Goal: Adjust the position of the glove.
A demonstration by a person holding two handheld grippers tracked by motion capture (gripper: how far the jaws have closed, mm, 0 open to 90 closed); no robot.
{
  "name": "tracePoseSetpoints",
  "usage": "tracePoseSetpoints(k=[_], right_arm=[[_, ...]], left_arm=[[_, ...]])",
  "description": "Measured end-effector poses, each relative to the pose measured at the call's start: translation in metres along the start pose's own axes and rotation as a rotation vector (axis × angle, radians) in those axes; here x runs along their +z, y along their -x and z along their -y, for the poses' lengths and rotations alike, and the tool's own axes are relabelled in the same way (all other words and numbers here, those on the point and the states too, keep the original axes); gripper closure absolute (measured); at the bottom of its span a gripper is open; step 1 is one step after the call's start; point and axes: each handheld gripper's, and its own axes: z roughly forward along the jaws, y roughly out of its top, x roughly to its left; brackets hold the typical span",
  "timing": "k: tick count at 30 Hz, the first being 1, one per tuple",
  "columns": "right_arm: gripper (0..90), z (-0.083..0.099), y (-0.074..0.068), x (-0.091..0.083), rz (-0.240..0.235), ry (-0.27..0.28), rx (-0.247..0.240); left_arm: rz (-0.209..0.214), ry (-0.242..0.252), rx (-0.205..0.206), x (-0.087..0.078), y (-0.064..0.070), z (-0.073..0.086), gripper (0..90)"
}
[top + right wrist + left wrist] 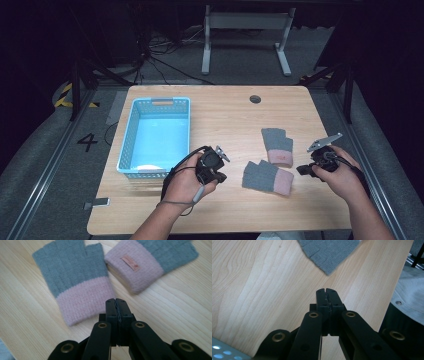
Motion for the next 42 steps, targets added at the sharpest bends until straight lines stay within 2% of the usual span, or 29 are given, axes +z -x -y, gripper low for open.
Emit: tracePoseSetpoints(k=[4, 10, 12, 16, 28, 33, 42], right_arm=[[89.9, -0.004, -0.005, 0.005, -0.018, 0.006, -0.024], [89.9, -0.009, -0.014, 0.022, -0.033, -0.017, -0.052], [89.9, -0.013, -0.018, 0.03, -0.04, -0.023, -0.067], [89.9, -0.018, -0.024, 0.036, -0.048, -0.014, -0.084], [89.8, -0.026, -0.035, 0.048, -0.057, -0.006, -0.109], [89.9, -0.035, -0.04, 0.059, -0.063, -0.023, -0.126], [89.9, -0.036, -0.041, 0.069, -0.05, -0.042, -0.132]], left_arm=[[-0.003, 0.009, -0.01, -0.004, -0.002, 0.002, 90.0], [-0.008, 0.015, -0.017, -0.006, -0.004, 0.004, 90.0], [-0.008, 0.023, -0.034, -0.008, -0.006, 0.005, 90.0], [-0.011, 0.022, -0.036, -0.01, -0.007, 0.006, 90.0], [-0.007, 0.017, -0.032, -0.008, -0.007, 0.006, 90.0], [-0.005, 0.022, -0.042, -0.01, -0.008, 0.007, 90.0], [-0.007, 0.023, -0.038, -0.012, -0.009, 0.008, 90.0]])
